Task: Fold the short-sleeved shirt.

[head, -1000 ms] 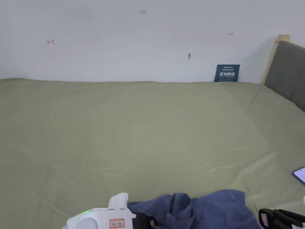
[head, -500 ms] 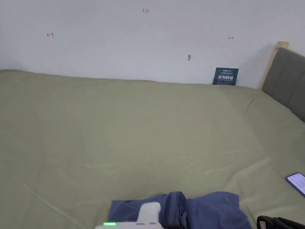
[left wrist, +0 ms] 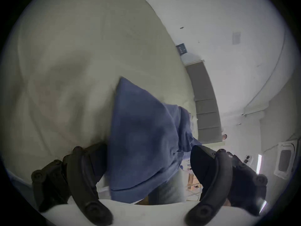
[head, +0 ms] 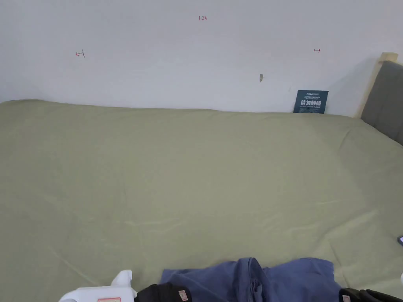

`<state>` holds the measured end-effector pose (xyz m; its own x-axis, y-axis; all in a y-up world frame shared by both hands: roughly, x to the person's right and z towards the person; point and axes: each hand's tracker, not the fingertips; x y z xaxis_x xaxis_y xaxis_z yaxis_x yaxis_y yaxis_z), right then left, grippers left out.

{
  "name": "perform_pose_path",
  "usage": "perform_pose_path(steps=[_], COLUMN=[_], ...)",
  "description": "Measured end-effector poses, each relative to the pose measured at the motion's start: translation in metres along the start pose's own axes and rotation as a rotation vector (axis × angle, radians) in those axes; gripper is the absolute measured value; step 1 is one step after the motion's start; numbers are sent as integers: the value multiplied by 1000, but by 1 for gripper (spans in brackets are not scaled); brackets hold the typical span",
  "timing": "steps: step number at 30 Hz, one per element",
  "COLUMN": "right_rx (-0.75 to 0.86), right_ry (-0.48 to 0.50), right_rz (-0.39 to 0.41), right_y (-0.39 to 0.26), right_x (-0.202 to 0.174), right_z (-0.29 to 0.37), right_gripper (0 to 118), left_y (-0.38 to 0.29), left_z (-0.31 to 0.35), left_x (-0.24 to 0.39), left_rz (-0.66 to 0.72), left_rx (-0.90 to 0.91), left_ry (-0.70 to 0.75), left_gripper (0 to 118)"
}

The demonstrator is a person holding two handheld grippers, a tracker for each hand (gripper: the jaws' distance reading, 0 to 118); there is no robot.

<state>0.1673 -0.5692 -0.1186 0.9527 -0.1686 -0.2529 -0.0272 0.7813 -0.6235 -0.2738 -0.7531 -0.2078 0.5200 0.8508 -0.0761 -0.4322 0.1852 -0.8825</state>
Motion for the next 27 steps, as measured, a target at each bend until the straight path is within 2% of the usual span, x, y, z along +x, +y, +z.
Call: perform_pose_path(steps=[3, 4, 5, 6, 7, 10, 13, 17, 19, 22, 24, 27], right_rx=[-8, -12, -17, -20, -21, -27, -26, -17, -13, -18, -20, -27], right_ry=[0, 0, -1, -1, 3, 8, 4, -12, -7, -4, -1, -4], right_rz=[-7, -8, -10, -9, -7, -3, 9, 5, 12, 18, 17, 17], right_y=[1, 1, 1, 0, 0, -1, 2, 8, 10, 15, 18, 21], right_x=[0, 0, -1, -2, -3, -4, -5, -1, 1, 1, 2, 2], right_z=[-5, -7, -8, -9, -9, -8, -5, -6, -9, -19, -24, -30], right_gripper=[0, 0, 0, 0, 0, 0, 0, 0, 0, 0, 0, 0], left_y=[-4, -4, -4, -4, -3, 4, 16, 32, 46, 56, 58, 59], left_z=[-11, -14, -16, -17, -16, -10, 11, 70, 108, 163, 193, 215], left_x=[9, 9, 9, 8, 8, 6, 9, 21, 21, 28, 34, 51], left_rz=[-16, -7, 4, 1, -11, 57, 10, 19, -16, -105, -97, -173], left_rx=[-1, -3, -6, 12, 60, 51, 70, 255, 283, 367, 429, 453], left_ry=[-23, -27, -29, 23, 77, 48, 72, 179, 183, 361, 428, 559], left_gripper=[103, 94, 42, 12, 12, 12, 12, 12, 12, 12, 12, 12])
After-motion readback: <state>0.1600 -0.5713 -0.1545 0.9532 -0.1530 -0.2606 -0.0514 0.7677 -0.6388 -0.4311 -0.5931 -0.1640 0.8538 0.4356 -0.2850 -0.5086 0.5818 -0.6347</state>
